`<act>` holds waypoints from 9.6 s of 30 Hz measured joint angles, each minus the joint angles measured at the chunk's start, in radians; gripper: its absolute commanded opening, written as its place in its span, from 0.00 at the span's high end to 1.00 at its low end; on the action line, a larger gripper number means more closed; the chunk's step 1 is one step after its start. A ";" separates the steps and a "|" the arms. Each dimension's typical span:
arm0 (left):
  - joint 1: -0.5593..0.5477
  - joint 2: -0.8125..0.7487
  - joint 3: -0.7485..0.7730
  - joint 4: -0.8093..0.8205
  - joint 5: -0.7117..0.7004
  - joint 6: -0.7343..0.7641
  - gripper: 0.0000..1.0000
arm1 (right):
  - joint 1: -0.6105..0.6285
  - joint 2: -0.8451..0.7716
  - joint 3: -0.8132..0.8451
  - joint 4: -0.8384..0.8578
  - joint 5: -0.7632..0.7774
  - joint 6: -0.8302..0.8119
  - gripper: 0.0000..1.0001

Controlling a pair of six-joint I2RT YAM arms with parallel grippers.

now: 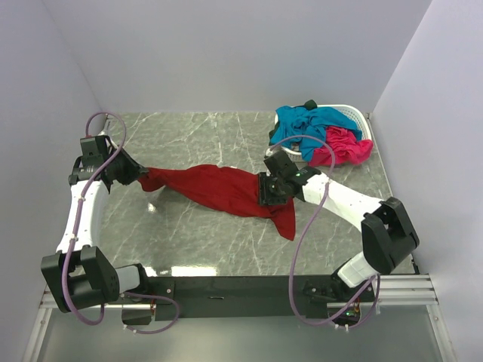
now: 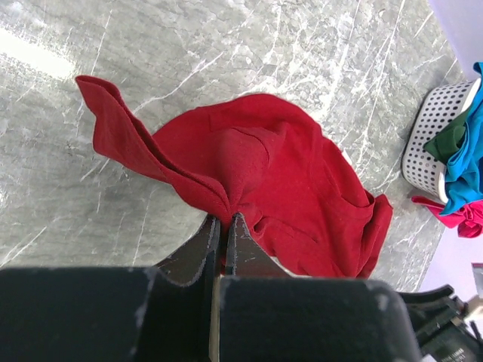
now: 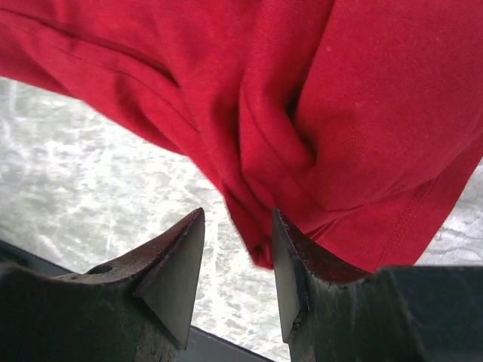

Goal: Fold and stack the t-shirts
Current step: Flatten the tshirt out

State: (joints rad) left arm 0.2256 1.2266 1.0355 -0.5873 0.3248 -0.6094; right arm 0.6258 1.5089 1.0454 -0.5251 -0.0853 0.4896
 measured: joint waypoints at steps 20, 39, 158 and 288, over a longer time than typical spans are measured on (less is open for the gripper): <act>0.000 0.020 0.001 0.008 0.011 -0.001 0.99 | 0.000 -0.054 0.091 -0.166 0.084 -0.024 1.00; -0.001 0.195 0.001 0.052 -0.025 0.013 0.75 | 0.000 -0.386 -0.080 -0.365 0.175 0.029 1.00; -0.245 -0.114 0.936 0.003 -0.457 -0.047 1.00 | -0.055 -0.473 0.973 -0.314 0.094 -0.282 1.00; -0.245 0.921 0.472 0.450 -0.020 -0.174 0.01 | -0.162 0.778 0.793 -0.087 -0.077 -0.138 0.52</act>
State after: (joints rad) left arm -0.0193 2.1471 1.5074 -0.1371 0.3046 -0.7834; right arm 0.4637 2.2868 1.8381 -0.6125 -0.1627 0.3519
